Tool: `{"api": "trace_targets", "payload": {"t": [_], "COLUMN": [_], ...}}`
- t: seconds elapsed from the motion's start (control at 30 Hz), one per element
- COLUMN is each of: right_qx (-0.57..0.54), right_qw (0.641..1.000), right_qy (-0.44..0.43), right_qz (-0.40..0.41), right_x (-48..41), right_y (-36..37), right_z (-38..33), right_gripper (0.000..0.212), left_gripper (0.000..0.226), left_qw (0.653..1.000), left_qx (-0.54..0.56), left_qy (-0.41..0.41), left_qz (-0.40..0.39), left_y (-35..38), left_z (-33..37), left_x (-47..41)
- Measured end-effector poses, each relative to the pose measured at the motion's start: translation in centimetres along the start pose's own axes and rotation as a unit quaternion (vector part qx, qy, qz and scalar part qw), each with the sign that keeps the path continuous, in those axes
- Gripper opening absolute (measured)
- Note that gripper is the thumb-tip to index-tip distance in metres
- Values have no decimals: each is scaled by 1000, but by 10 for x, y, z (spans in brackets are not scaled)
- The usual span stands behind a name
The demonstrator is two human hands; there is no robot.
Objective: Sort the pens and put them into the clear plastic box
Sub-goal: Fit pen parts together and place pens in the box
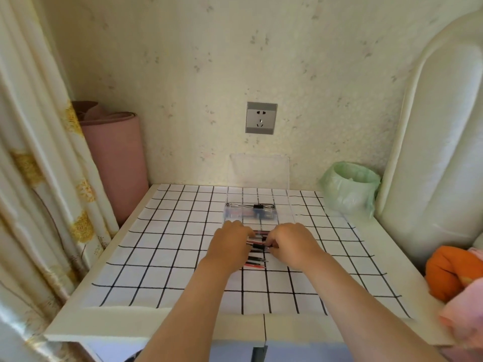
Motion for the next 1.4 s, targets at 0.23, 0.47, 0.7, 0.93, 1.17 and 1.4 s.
{"api": "trace_targets", "payload": {"t": [0.23,0.47,0.7,0.93,1.17,1.4], "right_qx": [-141,-170,-152,-161,-152,-156], "right_qw": [989,985,983,977,973,970], "right_qy": [10,30,25,37,24,25], "right_qz": [34,-8,-104,-136,-172,-184], "right_x": [5,26,29,26,18,22], "right_y": [-19,-12,-4,1,-3,-5], "right_z": [-9,-24,-28,-26,-28,-23], "right_gripper": [17,15,28,24,28,27], "left_gripper": [33,22,18,21,17,12], "left_qw": [999,995,990,985,977,982], "left_qx": [33,58,97,74,103,118], "left_qy": [14,-2,-18,26,37,52], "left_qz": [37,-85,-98,-153,-181,-140], "left_y": [-22,-22,-22,-31,-28,-24], "left_z": [3,14,8,8,-3,-1], "left_x": [8,26,30,20,18,17]}}
Point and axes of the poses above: each hand's wrist, its own x-axis away from the middle knuckle, its own y-axis out of the palm, z = x × y, the point moved 3 cm from there along -x, towards the middle knuckle, and after that the axes turned 7 degrees about -x, right-handed, at the moved point
